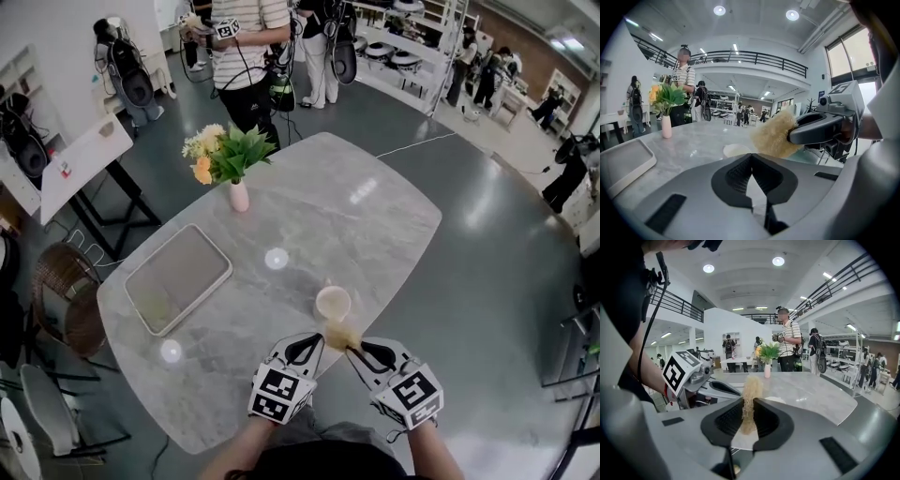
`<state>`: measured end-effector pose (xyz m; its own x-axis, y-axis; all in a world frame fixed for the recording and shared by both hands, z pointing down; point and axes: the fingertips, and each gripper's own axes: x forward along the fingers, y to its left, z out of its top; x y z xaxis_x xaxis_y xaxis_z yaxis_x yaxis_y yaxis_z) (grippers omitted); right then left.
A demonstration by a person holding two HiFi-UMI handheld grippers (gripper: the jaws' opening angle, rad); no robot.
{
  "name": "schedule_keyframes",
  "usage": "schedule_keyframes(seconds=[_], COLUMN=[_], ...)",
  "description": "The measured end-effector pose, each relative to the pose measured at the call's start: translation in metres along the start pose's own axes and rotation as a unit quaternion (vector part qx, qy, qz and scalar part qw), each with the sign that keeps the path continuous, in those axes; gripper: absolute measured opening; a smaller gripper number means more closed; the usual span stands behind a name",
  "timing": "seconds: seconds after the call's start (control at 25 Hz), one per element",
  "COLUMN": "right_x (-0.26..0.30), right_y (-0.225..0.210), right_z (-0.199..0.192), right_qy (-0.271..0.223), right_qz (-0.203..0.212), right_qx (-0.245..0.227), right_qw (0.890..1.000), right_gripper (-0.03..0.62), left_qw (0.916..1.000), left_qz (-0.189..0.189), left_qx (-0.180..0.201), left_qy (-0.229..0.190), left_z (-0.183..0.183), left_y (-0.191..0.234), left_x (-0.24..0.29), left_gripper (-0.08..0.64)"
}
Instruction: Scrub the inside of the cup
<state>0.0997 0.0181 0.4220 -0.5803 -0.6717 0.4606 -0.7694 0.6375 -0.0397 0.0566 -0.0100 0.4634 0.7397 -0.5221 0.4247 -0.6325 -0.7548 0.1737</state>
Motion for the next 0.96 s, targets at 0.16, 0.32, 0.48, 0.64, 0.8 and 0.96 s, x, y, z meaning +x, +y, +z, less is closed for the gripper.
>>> schedule_keyframes(seconds=[0.16,0.32,0.48,0.64,0.8,0.96], right_x=[-0.015,-0.04,-0.063,-0.082,-0.1,-0.123], right_y=[0.003,0.01,0.023,0.034,0.049,0.066], right_z=[0.0,-0.008,-0.023,-0.033,-0.043,-0.055], right_qy=[-0.006,-0.006,-0.009,-0.012,-0.017,-0.019], right_qz=[0.01,0.019,0.035,0.042,0.051,0.057], right_qx=[-0.006,-0.005,-0.007,-0.012,-0.013,-0.015], right_qw=[1.0,1.0,0.999,0.999,0.998,0.998], right_gripper=[0.06,0.06,0.06,0.06,0.06,0.06], left_qw=[0.9998,0.9994,0.999,0.9986,0.9979,0.9973], left_qz=[0.017,0.025,0.036,0.045,0.055,0.061], left_qx=[-0.011,-0.021,-0.023,-0.027,-0.034,-0.04], left_qy=[-0.007,-0.009,-0.01,-0.01,-0.008,-0.008], left_z=[0.002,-0.001,-0.009,-0.017,-0.028,-0.039], left_y=[-0.015,-0.043,-0.068,-0.089,-0.109,-0.135], left_x=[-0.005,-0.013,-0.02,-0.031,-0.043,-0.057], left_gripper=[0.014,0.014,0.014,0.014,0.014,0.014])
